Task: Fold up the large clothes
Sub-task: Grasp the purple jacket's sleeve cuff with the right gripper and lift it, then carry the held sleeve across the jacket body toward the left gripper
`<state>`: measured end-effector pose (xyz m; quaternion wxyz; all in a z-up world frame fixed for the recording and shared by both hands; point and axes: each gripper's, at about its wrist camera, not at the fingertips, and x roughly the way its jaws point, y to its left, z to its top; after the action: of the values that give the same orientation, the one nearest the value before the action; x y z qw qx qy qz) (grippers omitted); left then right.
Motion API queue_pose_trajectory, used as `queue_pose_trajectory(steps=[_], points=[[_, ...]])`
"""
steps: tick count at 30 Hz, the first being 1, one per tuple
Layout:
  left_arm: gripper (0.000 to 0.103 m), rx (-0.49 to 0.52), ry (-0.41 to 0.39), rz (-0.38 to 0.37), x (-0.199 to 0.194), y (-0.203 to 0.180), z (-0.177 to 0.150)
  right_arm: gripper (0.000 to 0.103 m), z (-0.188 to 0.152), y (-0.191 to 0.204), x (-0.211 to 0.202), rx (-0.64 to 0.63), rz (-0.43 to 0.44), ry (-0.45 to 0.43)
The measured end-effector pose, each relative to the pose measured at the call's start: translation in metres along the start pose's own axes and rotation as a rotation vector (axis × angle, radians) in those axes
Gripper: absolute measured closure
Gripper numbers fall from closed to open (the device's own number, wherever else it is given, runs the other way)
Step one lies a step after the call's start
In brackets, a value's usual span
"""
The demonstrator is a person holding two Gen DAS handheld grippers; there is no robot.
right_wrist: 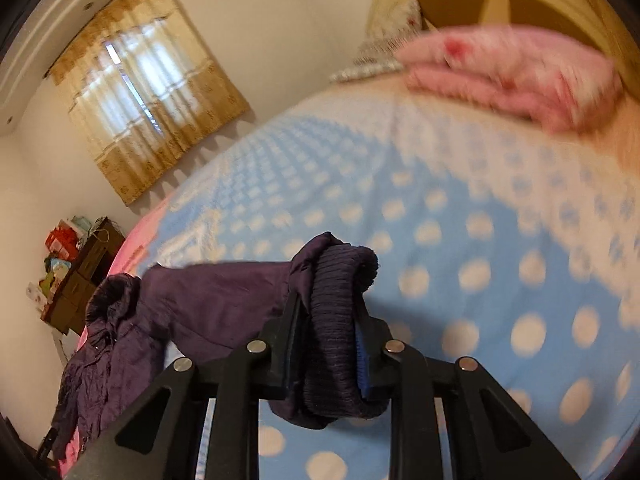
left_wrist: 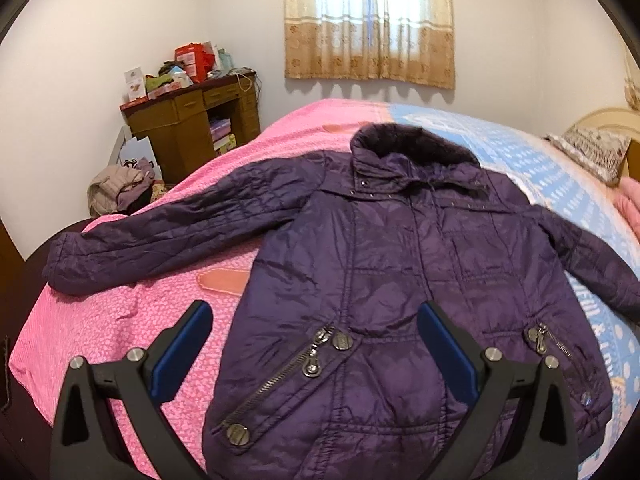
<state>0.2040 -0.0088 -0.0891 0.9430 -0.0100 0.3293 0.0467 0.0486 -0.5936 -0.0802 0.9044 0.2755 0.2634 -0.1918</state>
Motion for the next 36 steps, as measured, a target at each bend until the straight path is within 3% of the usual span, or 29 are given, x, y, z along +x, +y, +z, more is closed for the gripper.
queue_pose_trajectory(steps=[5,11,14,18,22,26,30,34,35,36], points=[[0.000,-0.020,-0.003,-0.019,-0.004,0.007,0.001,0.081,0.048,0.076,-0.030,-0.194,-0.005,-0.100],[0.000,-0.041,-0.013,-0.035,-0.008,0.017,0.001,0.082,0.076,0.190,-0.062,-0.457,0.020,-0.195],[0.000,-0.059,-0.013,-0.038,-0.008,0.026,0.000,0.083,0.072,0.256,-0.075,-0.628,-0.007,-0.258],[0.000,-0.085,-0.006,-0.043,-0.005,0.037,-0.003,0.086,0.053,0.342,-0.084,-0.820,0.046,-0.288],[0.000,-0.110,-0.002,-0.040,-0.002,0.048,-0.005,0.091,0.010,0.418,-0.084,-0.999,0.117,-0.273],[0.000,-0.143,0.001,-0.027,0.002,0.060,-0.005,0.093,-0.058,0.483,-0.067,-1.180,0.194,-0.231],[0.000,-0.161,-0.007,-0.004,0.002,0.070,-0.002,0.093,-0.129,0.522,-0.032,-1.277,0.283,-0.159],[0.000,-0.172,-0.011,0.029,0.004,0.079,-0.002,0.092,-0.206,0.545,0.024,-1.305,0.384,-0.015],[0.000,-0.173,-0.008,0.034,0.005,0.082,-0.003,0.089,-0.221,0.545,0.041,-1.278,0.428,0.050],[0.000,-0.172,0.000,0.045,0.008,0.084,-0.004,0.071,-0.235,0.542,0.056,-1.258,0.444,0.113]])
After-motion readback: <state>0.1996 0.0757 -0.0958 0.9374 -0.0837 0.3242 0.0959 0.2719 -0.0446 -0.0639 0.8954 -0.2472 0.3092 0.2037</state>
